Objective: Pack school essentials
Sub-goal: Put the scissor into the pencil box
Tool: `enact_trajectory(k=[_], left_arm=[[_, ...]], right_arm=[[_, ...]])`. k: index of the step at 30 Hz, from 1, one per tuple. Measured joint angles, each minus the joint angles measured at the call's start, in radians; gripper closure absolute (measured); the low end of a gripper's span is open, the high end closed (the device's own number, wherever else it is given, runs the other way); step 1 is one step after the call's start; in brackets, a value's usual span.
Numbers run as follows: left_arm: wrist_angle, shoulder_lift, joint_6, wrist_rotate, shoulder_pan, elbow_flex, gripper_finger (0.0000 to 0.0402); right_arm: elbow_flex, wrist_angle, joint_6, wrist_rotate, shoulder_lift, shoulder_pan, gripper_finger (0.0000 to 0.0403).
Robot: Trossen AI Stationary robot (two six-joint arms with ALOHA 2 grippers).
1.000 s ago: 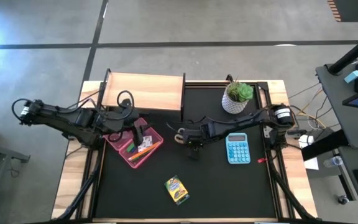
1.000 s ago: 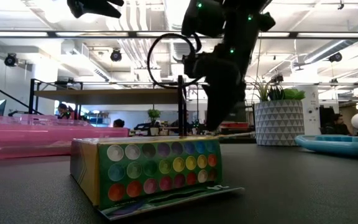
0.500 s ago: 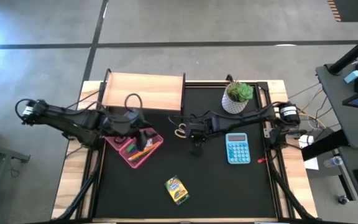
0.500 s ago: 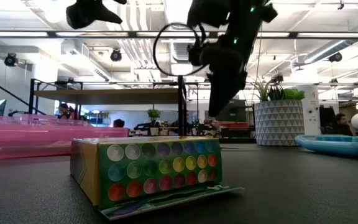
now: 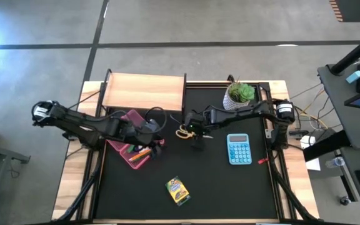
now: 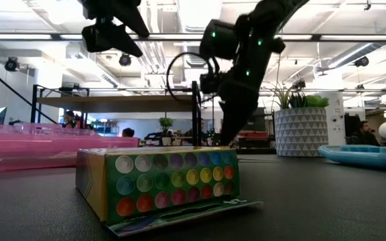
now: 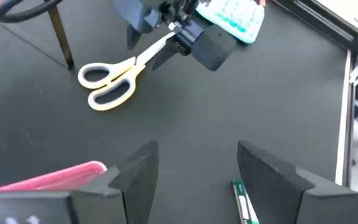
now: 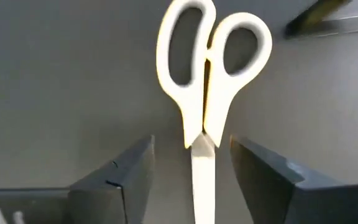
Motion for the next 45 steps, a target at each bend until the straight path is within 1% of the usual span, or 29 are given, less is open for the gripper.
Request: enact_trajectory(k=[4, 8, 10, 13, 17, 20, 27, 28, 30, 34, 43, 45], left_arm=[[0.001, -0.006, -0.039, -0.005, 0.000, 0.000, 0.0201], [0.001, -0.019, -0.060, -0.007, 0.000, 0.000, 0.0201], [-0.001, -0.022, -0.060, -0.007, 0.000, 0.000, 0.0201], [0.000, -0.024, -0.060, -0.008, 0.000, 0.000, 0.0201], [0.000, -0.024, -0.059, -0.009, 0.001, 0.000, 0.0201], [0.000, -0.024, -0.059, -0.009, 0.001, 0.000, 0.0201], [0.000, -0.024, -0.059, -0.009, 0.001, 0.000, 0.0201], [-0.001, -0.024, -0.059, -0.009, 0.001, 0.000, 0.0201], [0.000, -0.024, -0.059, -0.010, 0.001, 0.000, 0.0201], [-0.001, -0.024, -0.058, -0.009, 0.001, -0.001, 0.0201], [-0.001, -0.024, -0.059, -0.003, 0.000, -0.001, 0.0201], [0.000, -0.024, -0.059, -0.001, 0.000, -0.001, 0.0201]], right_arm=[[-0.013, 0.056, -0.057, -0.014, 0.032, -0.048, 0.0183], [-0.012, 0.088, -0.078, -0.105, 0.068, -0.085, 0.0183], [-0.011, 0.098, -0.095, -0.100, 0.090, -0.095, 0.0183], [-0.009, 0.105, -0.089, -0.126, 0.111, -0.109, 0.0183], [-0.009, 0.106, -0.113, -0.120, 0.130, -0.110, 0.0186], [-0.010, 0.108, -0.114, -0.117, 0.151, -0.110, 0.0207], [-0.010, 0.104, -0.102, -0.126, 0.225, -0.093, 0.0307], [-0.011, 0.101, -0.097, -0.126, 0.233, -0.089, 0.0316], [-0.010, 0.091, -0.097, -0.134, 0.237, -0.084, 0.0318], [-0.010, 0.081, -0.106, -0.152, 0.219, -0.081, 0.0318], [-0.014, 0.038, -0.101, -0.207, 0.080, -0.080, 0.0311], [-0.020, -0.006, -0.087, -0.230, 0.053, -0.077, 0.0310]])
